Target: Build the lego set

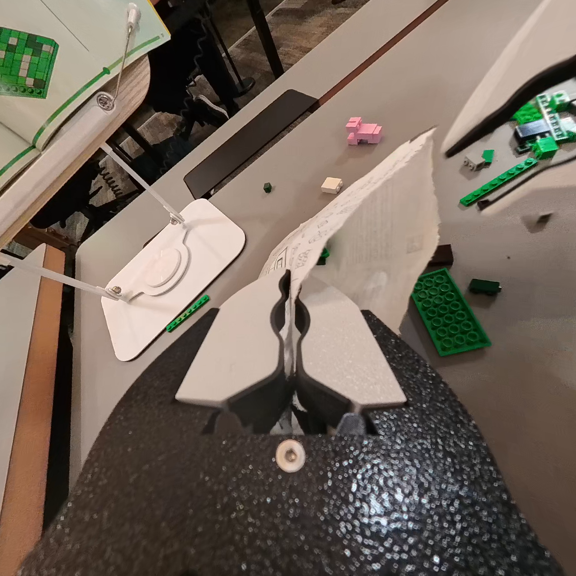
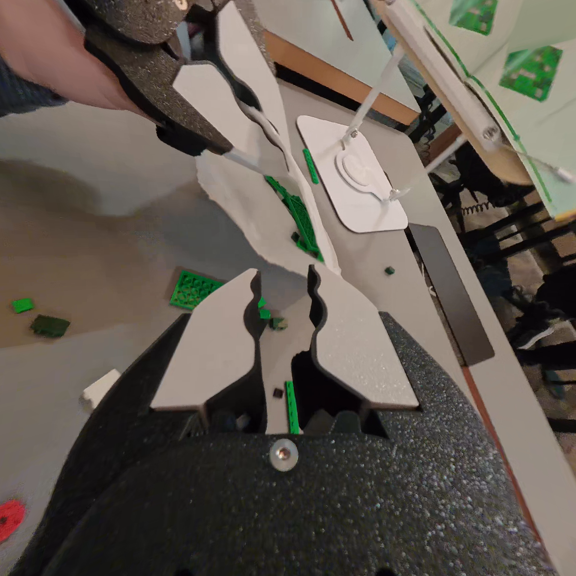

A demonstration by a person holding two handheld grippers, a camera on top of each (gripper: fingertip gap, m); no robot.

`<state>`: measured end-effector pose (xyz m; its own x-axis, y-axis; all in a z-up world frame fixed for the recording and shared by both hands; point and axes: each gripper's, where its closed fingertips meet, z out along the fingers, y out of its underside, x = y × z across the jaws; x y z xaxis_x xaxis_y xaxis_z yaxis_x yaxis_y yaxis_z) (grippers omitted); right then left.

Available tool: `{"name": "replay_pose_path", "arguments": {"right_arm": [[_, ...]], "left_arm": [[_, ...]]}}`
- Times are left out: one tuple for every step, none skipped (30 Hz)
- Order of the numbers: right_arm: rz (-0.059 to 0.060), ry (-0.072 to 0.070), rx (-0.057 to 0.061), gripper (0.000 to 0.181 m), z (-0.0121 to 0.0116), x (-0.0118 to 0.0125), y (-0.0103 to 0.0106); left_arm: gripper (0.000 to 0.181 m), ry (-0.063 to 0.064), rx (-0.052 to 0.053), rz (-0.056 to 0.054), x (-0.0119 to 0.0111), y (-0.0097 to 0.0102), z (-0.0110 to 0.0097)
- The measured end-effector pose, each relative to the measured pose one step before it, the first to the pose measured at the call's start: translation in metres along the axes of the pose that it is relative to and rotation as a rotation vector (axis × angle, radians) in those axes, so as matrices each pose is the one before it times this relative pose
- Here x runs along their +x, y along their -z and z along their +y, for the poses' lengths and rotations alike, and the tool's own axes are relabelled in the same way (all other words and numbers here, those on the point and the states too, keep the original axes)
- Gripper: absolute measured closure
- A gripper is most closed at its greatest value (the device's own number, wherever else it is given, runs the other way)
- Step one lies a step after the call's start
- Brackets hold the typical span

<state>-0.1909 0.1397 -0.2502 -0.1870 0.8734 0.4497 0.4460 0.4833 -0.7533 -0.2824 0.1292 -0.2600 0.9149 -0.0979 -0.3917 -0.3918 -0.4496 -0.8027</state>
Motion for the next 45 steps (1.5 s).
{"name": "replay_pose_path", "arguments": {"right_arm": [[0.0094,-0.0293,0.0024,0.153,0.00437,0.00288,0.00703],[0.0158,-0.0256,-0.0018,0.153,0.00531,0.00399,0.00702],[0.0198,-0.0219,-0.0059,0.153,0.00599,0.00466,0.00708],[0.0209,-0.0204,-0.0077,0.153,0.00651,0.005,0.00714],[0.0209,-0.0216,-0.0085,0.154,0.00663,0.00517,0.00738],[0.022,-0.0237,-0.0092,0.154,0.00695,0.00556,0.0074],[0.0206,-0.0239,-0.0095,0.154,0.00703,0.0055,0.00733],[0.0221,-0.0231,-0.0113,0.154,0.00751,0.00591,0.00726],[0.0242,-0.0211,-0.0134,0.154,0.00779,0.00634,0.00711],[0.0261,-0.0187,-0.0154,0.154,0.00822,0.00674,0.00697],[0.0269,-0.0187,-0.0165,0.155,0.00832,0.00701,0.00686],[0.0247,-0.0207,-0.0173,0.155,0.00821,0.00676,0.00659],[0.0259,-0.0204,-0.0183,0.155,0.00797,0.00685,0.0065],[0.0295,-0.0158,-0.0179,0.155,0.00783,0.00714,0.00624],[0.031,-0.011,-0.0161,0.155,0.00757,0.0071,0.00601],[0.0304,-0.0074,-0.0136,0.155,0.00721,0.00684,0.00538],[0.0292,-0.0061,-0.016,0.155,0.00773,0.00642,0.00462],[0.0265,-0.0073,-0.0209,0.155,0.00838,0.00596,0.00365],[0.0199,-0.0089,-0.0228,0.155,0.00878,0.00499,0.00264],[0.011,-0.011,-0.0222,0.155,0.00849,0.00364,0.00177],[0.0053,-0.0148,-0.023,0.155,0.00835,0.00288,0.00101],[0.0015,-0.0179,-0.0239,0.155,0.00812,0.00249,0.0],[-0.0023,-0.0188,-0.0206,0.155,0.0071,0.00199,-0.00063],[-0.007,-0.0178,-0.0156,0.155,0.006,0.0011,-0.00124],[-0.0108,-0.0178,-0.0119,0.155,0.00473,0.00059,-0.00185],[-0.0207,-0.0175,-0.0063,0.156,0.00318,-0.00116,-0.00251],[-0.0293,-0.0141,-0.0034,0.157,0.00209,-0.00261,-0.00312],[-0.0312,-0.0115,-0.0038,0.159,0.00147,-0.003,-0.00378],[-0.0359,-0.0077,-0.0059,0.16,0.00103,-0.00404,-0.00438],[-0.0469,-0.0013,-0.0045,0.162,-0.00021,-0.0062,-0.0047],[-0.056,0.0038,0.0043,0.163,-0.00224,-0.0083,-0.00496],[-0.0512,0.0087,0.0089,0.164,-0.00401,-0.00826,-0.00575],[-0.0293,0.0173,0.0043,0.166,-0.00426,-0.00541,-0.00637],[-0.0098,0.0262,-0.0023,0.167,-0.00423,-0.00226,-0.0069],[-0.0045,0.0277,-0.0063,0.169,-0.00444,-0.0011,-0.00707],[-0.0072,0.0198,-0.0051,0.17,-0.00537,-0.00074,-0.0072],[-0.0131,0.0082,-0.0007,0.171,-0.00652,-0.001,-0.00726],[-0.0207,0.0001,0.0018,0.173,-0.00687,-0.00147,-0.00732],[-0.0261,-0.003,-0.0016,0.173,-0.00599,-0.00171,-0.00742],[-0.0248,-0.002,-0.009,0.174,-0.00453,-0.00135,-0.0073],[-0.0176,0.0017,-0.0177,0.175,-0.00232,-0.00024,-0.00723],[-0.0068,0.0031,-0.0262,0.176,-0.00032,0.0012,-0.00668],[-0.0134,0.0061,-0.0261,0.176,0.00067,-0.00009,-0.006],[-0.0229,0.0058,-0.0212,0.176,0.00068,-0.00181,-0.00517],[-0.0202,0.0032,-0.0184,0.176,0.00088,-0.00161,-0.00429]], "left_arm": [[0.181,0.0012,0.0009,-0.0035,-0.00055,0.0,0.0],[0.181,0.0002,0.0007,-0.0045,-0.00072,-0.00011,0.00007],[0.181,-0.0005,0.0014,-0.0039,-0.00062,-0.00002,-0.0001],[0.181,-0.0012,0.0019,-0.0043,-0.00069,-0.0001,-0.00009],[0.181,-0.0017,0.0011,-0.0042,-0.00045,-0.00011,0.0001],[0.181,-0.0012,0.0012,-0.0028,-0.00042,-0.00013,-0.00008],[0.181,-0.0009,0.0012,-0.002,-0.0001,-0.00011,-0.00016],[0.181,-0.0009,0.0,-0.0006,0.00003,-0.00007,0.00012],[0.181,-0.0012,0.0003,-0.0007,0.00004,-0.00013,-0.00008],[0.181,-0.0015,0.0006,-0.0008,0.00005,-0.00011,0.0],[0.181,-0.0013,0.0009,-0.0013,0.0,-0.00013,-0.00004],[0.181,-0.0009,0.0014,-0.0014,-0.0002,-0.00014,-0.0001],[0.181,-0.0002,0.0005,0.0002,0.00008,-0.00021,0.00005],[0.181,0.0002,-0.0003,0.001,0.00021,-0.00015,0.00016],[0.181,-0.0009,0.0004,0.0,0.00007,-0.00015,-0.00006],[0.181,-0.0018,-0.0002,-0.0003,0.00019,-0.00013,0.00002],[0.181,-0.0014,-0.0005,0.0008,0.00022,-0.00007,0.00002],[0.181,-0.0012,0.0,0.0005,0.00032,-0.00014,0.0],[0.181,-0.0011,0.0002,0.0001,0.0001,-0.00018,0.00005],[0.181,0.0001,0.0,0.0009,0.0002,-0.00018,0.00011],[0.181,0.0007,-0.0004,0.0012,0.00018,-0.00025,0.00017],[0.181,0.0002,0.0003,0.0006,0.00004,-0.00016,0.00004],[0.181,-0.0002,-0.0002,-0.0006,-0.00006,-0.00012,0.00007],[0.181,-0.0004,-0.0006,-0.0001,0.00003,-0.00013,0.00019],[0.181,0.0003,-0.0011,0.0007,0.00009,-0.0002,0.00026],[0.181,0.0001,-0.0003,0.0005,0.0001,-0.0002,0.00003],[0.181,-0.0003,-0.0003,0.0007,0.00023,-0.00014,0.00011],[0.181,-0.0009,-0.0016,0.001,0.00025,-0.00027,0.00028],[0.181,-0.0007,-0.0019,0.0019,0.00038,-0.00025,0.00031],[0.181,-0.001,-0.0009,0.0005,0.00027,-0.00031,0.00014],[0.181,-0.0019,-0.0014,-0.0006,0.00016,-0.00018,0.00021],[0.181,-0.0016,-0.0008,-0.0002,0.00008,-0.00005,0.00006],[0.181,-0.0007,-0.0006,0.0006,0.0002,-0.00013,0.00014],[0.181,-0.0006,-0.0006,0.0006,0.00027,-0.0002,0.00006],[0.181,-0.0012,-0.0002,0.0004,0.00021,-0.00023,0.00001],[0.181,-0.0016,-0.0008,0.0009,0.00039,-0.00013,0.00017],[0.181,-0.0021,-0.0008,0.0003,0.00032,-0.00016,0.0],[0.181,-0.0024,-0.0013,0.0,0.00024,-0.00031,0.00023],[0.181,-0.0017,-0.0009,0.0007,0.00035,-0.00021,0.00014],[0.181,-0.0012,-0.0007,0.0005,0.00027,-0.00023,0.00016],[0.181,-0.0011,-0.0008,0.0003,0.00011,-0.0002,0.00013],[0.181,-0.0008,-0.0009,0.0002,0.00004,-0.00011,0.00023],[0.181,0.0003,-0.0002,0.001,0.00005,-0.00009,0.00002],[0.181,0.0007,0.0001,0.001,-0.00001,-0.00003,0.00007],[0.181,0.0003,-0.0005,0.0009,0.0,0.00007,0.00004]]}}
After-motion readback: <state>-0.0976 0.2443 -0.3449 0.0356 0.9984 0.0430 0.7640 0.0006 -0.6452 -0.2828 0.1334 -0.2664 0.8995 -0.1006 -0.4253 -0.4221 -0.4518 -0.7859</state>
